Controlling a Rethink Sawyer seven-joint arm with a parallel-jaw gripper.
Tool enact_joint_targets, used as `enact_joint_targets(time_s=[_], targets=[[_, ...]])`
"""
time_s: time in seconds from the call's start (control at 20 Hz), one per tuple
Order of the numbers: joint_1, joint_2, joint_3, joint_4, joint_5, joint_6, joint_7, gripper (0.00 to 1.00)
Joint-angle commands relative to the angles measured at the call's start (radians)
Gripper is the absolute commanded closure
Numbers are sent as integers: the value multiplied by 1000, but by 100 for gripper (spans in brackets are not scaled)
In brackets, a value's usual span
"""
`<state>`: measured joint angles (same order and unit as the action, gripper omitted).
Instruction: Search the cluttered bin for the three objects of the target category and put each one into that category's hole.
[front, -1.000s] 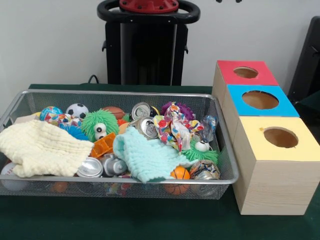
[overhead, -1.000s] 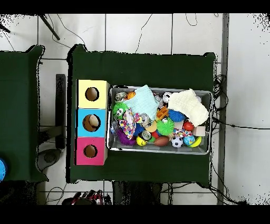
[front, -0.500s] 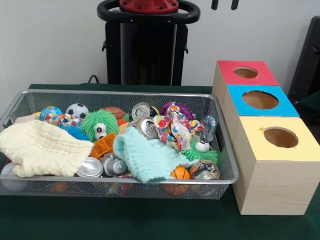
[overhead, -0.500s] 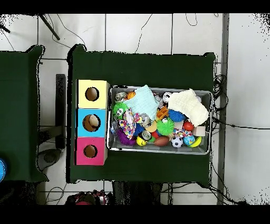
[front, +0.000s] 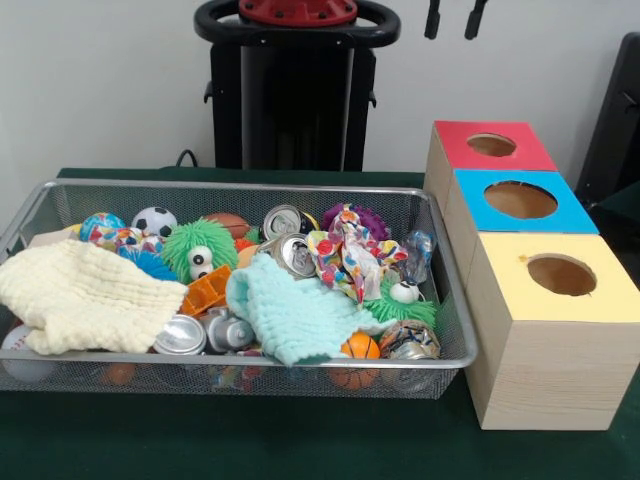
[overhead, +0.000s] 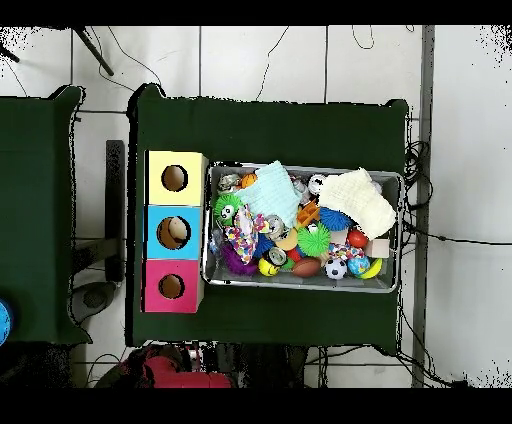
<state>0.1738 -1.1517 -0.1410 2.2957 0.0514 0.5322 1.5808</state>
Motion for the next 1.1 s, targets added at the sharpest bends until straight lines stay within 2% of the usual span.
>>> enact_joint_targets(time_s=[0.05, 0.25, 0.45, 0.6, 0.8, 1.1], targets=[[-4, 112, 28, -210, 46, -9, 265, 0], [4, 134, 21, -269, 47, 22, 265, 0], [-21, 158, 45, -303, 70, 21, 233, 0], [-22, 193, 35, -351, 68, 32, 230, 0], [-43, 204, 41, -364, 81, 32, 209, 0], [-57, 240, 31, -440, 80, 55, 201, 0]])
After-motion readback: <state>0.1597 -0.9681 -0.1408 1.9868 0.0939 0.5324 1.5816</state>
